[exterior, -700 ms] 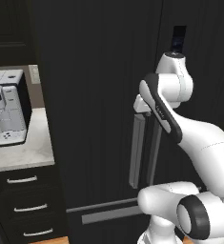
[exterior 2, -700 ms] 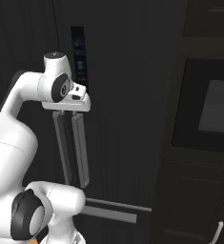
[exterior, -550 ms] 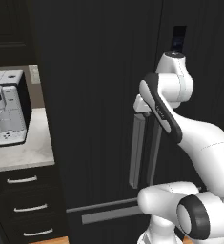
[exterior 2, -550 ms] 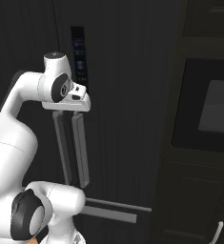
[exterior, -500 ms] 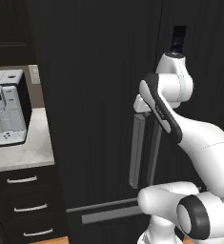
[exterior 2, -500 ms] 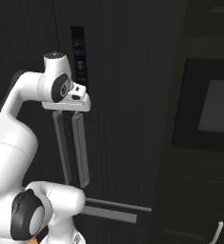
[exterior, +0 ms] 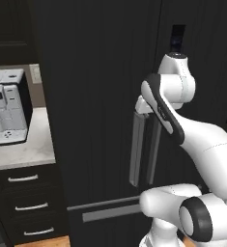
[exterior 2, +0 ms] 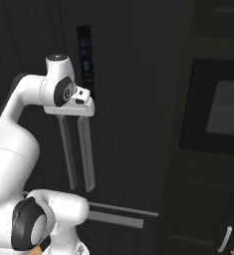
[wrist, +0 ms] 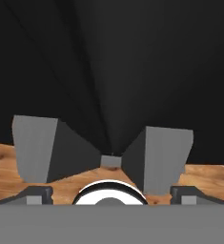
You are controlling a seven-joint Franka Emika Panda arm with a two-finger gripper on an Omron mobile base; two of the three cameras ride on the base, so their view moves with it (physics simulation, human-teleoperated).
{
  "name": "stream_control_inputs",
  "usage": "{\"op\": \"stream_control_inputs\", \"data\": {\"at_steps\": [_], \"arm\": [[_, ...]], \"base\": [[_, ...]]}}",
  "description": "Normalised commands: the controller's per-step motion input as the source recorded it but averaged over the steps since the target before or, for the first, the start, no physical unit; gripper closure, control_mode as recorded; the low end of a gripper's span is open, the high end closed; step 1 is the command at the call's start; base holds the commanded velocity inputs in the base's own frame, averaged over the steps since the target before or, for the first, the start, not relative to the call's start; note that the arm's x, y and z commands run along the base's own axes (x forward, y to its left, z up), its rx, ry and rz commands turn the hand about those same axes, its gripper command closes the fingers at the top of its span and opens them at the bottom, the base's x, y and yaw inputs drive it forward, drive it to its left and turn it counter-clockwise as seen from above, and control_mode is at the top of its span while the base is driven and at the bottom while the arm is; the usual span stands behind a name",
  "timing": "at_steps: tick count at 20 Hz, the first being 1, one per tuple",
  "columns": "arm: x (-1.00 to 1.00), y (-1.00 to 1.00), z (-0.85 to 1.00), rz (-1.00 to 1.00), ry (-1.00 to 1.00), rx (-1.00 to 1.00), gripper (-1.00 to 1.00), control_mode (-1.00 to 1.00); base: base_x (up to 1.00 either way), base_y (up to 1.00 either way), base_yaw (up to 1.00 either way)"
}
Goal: Retrieve a lemon from the fridge and place it on the cutting board with the fish.
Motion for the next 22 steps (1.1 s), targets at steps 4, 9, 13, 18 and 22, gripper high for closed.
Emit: {"op": "stream_control_inputs", "data": {"at_steps": [4,9,13,18,22], "arm": [[0.0,0.0,0.0,0.0,0.0,0.0,-1.0,1.0],[0.0,0.0,0.0,0.0,0.0,0.0,-1.0,1.0],[0.0,0.0,0.0,0.0,0.0,0.0,-1.0,1.0],[0.0,0.0,-0.01,0.0,0.0,0.0,-1.0,-1.0],[0.06,0.0,-0.23,0.0,-0.12,0.0,-1.0,-1.0]], "base": [[-0.48,0.01,-0.02],[-0.51,0.09,-0.06],[-0.43,0.14,-0.09],[-0.01,0.17,-0.03],[0.0,0.0,0.0]]}}
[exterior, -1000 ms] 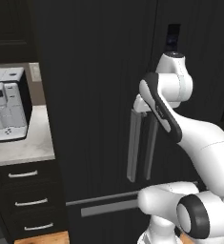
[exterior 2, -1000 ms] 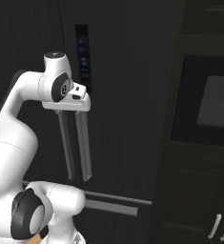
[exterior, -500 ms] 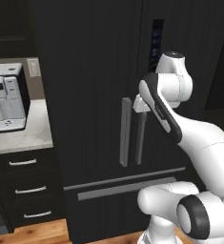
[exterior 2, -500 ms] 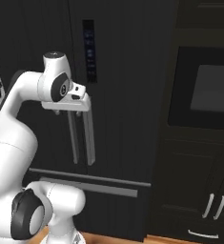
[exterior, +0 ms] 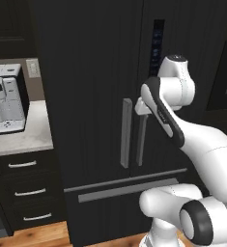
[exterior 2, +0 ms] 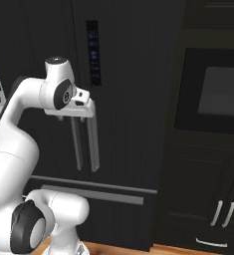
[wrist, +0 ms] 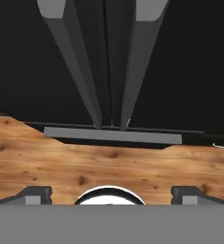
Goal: Retrieve a lemon from the fridge and place it on the cutting board with the fish.
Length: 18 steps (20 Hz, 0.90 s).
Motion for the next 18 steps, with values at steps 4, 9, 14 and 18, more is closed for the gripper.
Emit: {"op": "stream_control_inputs", "data": {"at_steps": [4,9,14,18], "arm": [[0.19,0.0,-0.71,-0.02,-0.2,-0.08,-1.0,-1.0],[0.14,-0.01,-0.67,-0.01,-0.12,-0.04,-1.0,-1.0],[0.09,0.0,-0.13,0.0,-0.11,0.0,-1.0,-1.0],[0.22,0.0,-0.21,-0.02,-0.15,0.0,-1.0,-1.0]], "base": [[0.0,0.0,0.0],[0.0,0.0,0.0],[0.0,0.0,0.0],[0.0,0.0,0.0]]}}
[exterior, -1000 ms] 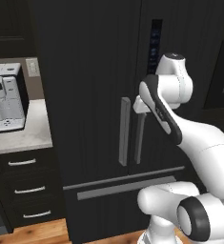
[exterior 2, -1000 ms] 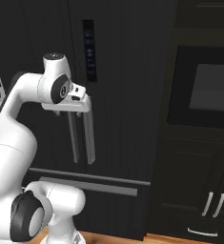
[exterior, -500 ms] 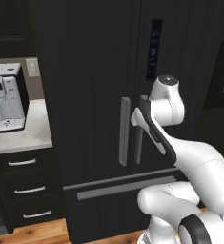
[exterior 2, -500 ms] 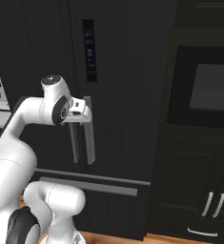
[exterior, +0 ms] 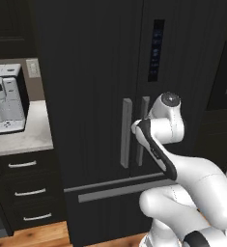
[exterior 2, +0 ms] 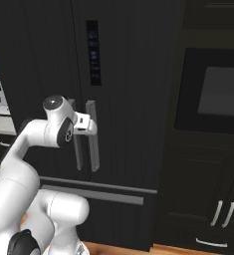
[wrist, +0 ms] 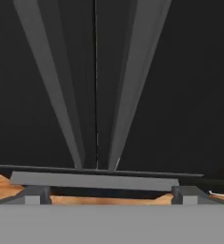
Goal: Retrieve a lemon from the fridge and place it on the cutting board with the fish.
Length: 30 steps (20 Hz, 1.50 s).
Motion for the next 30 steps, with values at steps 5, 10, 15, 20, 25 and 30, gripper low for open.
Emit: {"op": "stream_control_inputs", "data": {"at_steps": [5,10,15,20,25,30], "arm": [[0.37,-0.07,-0.01,-0.01,-0.01,0.0,-1.0,-1.0],[0.5,-0.18,0.0,0.0,0.0,0.0,-1.0,-1.0],[0.48,-0.01,0.0,0.0,0.0,0.0,-1.0,-1.0],[0.32,0.0,-0.12,0.0,-0.01,0.0,-1.0,-1.0],[0.41,0.0,-0.21,0.0,0.0,0.0,-1.0,-1.0],[0.33,0.0,-0.07,0.0,-0.03,0.0,-1.0,-1.0]], "base": [[0.0,0.0,0.0],[0.0,0.0,0.0],[0.0,0.0,0.0],[0.0,0.0,0.0],[0.0,0.0,0.0],[0.0,0.0,0.0]]}}
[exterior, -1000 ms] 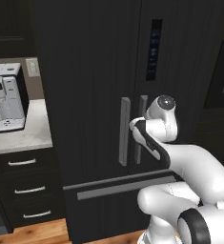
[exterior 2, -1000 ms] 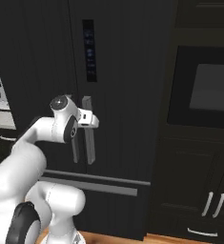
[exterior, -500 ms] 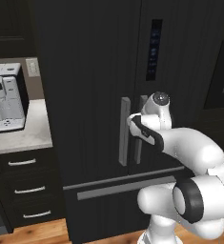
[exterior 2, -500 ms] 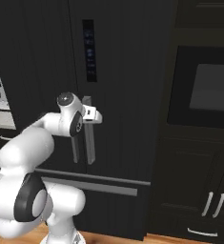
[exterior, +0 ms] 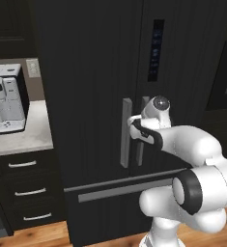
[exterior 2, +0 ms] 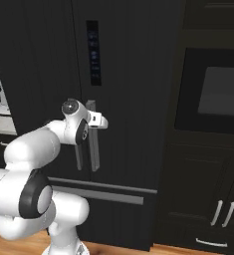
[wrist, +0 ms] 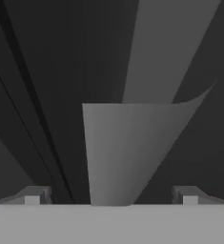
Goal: Retrieve a lemon from the fridge and place it on the cutting board with the fish.
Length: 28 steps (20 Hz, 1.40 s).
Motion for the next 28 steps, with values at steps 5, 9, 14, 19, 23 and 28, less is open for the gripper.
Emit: {"op": "stream_control_inputs", "data": {"at_steps": [5,9,14,19,23,28], "arm": [[0.34,0.0,0.0,0.0,-0.01,0.0,-1.0,-1.0],[0.42,0.0,0.0,0.0,0.0,0.0,1.0,-1.0],[0.2,0.0,0.0,0.0,0.0,0.0,1.0,-1.0],[-0.1,-0.06,0.02,0.0,0.07,0.0,1.0,-1.0],[-0.59,-0.3,0.27,0.0,0.08,0.0,1.0,-1.0],[-0.99,-0.62,0.2,0.0,0.0,0.05,1.0,-1.0]], "base": [[0.0,0.0,0.0],[0.0,0.0,0.0],[0.0,0.0,0.0],[0.0,0.0,0.0],[0.0,0.0,0.0],[0.0,0.0,0.0]]}}
